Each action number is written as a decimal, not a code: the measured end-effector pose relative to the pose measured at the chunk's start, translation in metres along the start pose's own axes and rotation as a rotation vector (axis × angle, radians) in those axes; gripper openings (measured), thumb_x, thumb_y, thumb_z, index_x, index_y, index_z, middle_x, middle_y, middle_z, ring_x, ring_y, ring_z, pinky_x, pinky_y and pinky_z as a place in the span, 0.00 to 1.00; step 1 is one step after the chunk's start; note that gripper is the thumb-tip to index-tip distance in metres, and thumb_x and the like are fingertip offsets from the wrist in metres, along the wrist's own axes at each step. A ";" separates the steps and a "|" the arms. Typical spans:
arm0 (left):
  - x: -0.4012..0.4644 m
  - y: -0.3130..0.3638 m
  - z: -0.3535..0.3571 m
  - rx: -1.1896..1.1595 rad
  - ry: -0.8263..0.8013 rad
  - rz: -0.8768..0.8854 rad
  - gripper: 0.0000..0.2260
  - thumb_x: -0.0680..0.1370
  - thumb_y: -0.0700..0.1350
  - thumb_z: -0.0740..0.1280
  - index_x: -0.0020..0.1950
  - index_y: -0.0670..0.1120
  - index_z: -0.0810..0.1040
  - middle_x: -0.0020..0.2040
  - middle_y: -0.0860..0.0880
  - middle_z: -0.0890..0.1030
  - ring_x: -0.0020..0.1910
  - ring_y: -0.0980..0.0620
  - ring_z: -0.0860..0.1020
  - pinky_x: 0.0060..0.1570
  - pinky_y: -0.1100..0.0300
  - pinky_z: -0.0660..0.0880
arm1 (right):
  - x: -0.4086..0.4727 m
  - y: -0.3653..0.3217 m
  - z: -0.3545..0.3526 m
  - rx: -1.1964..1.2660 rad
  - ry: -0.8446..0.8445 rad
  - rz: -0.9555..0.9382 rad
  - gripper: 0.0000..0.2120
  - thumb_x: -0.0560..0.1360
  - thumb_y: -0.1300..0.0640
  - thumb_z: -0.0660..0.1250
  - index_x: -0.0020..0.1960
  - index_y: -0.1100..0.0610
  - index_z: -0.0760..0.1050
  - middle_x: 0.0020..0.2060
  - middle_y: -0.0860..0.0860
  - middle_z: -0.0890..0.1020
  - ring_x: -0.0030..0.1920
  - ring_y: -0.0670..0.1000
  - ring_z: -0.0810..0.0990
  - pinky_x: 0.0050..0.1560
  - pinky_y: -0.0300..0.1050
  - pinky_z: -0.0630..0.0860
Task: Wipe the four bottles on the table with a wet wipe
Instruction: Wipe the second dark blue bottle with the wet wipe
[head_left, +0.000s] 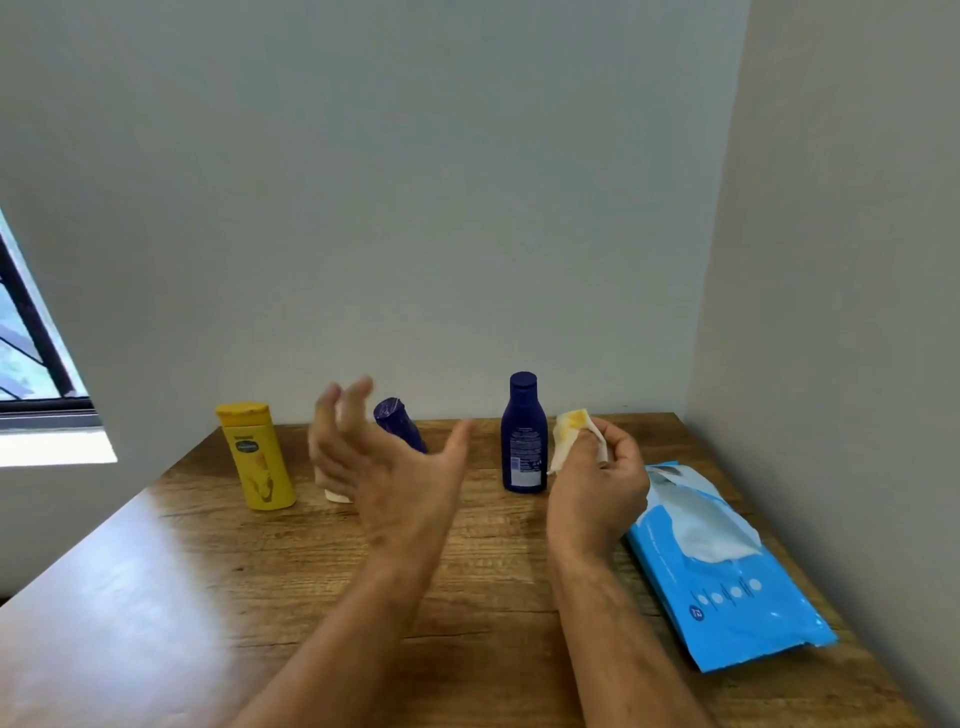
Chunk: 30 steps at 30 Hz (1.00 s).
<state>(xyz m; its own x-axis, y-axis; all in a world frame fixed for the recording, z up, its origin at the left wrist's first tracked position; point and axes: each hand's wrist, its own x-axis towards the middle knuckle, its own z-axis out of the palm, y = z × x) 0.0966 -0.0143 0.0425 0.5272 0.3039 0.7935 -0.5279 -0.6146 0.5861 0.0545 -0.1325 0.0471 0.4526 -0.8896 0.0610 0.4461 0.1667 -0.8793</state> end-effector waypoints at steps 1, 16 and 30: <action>0.014 0.000 0.001 -0.028 -0.065 -0.160 0.40 0.67 0.54 0.77 0.73 0.50 0.60 0.70 0.48 0.69 0.70 0.46 0.68 0.69 0.46 0.62 | 0.001 0.001 0.000 -0.007 -0.004 -0.005 0.06 0.81 0.58 0.64 0.54 0.51 0.78 0.49 0.46 0.79 0.44 0.42 0.77 0.27 0.23 0.70; 0.028 0.007 -0.007 -0.346 -0.526 -0.251 0.32 0.76 0.31 0.67 0.72 0.55 0.58 0.52 0.50 0.72 0.49 0.51 0.78 0.41 0.63 0.73 | -0.015 0.007 0.005 -0.152 -0.184 -0.106 0.08 0.79 0.60 0.66 0.48 0.47 0.77 0.44 0.40 0.79 0.45 0.43 0.79 0.31 0.27 0.74; 0.011 -0.059 -0.032 -1.160 -0.401 -0.835 0.26 0.74 0.36 0.69 0.71 0.46 0.69 0.64 0.41 0.77 0.61 0.44 0.79 0.61 0.48 0.79 | -0.046 0.037 0.020 -0.165 -0.505 0.280 0.07 0.78 0.59 0.68 0.48 0.47 0.80 0.48 0.51 0.84 0.46 0.54 0.85 0.47 0.59 0.84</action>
<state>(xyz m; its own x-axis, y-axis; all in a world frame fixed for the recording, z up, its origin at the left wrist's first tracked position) 0.1120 0.0488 0.0224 0.9803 -0.0670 0.1856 -0.1090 0.6005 0.7922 0.0661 -0.0767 0.0209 0.8645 -0.5026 -0.0019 0.1496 0.2609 -0.9537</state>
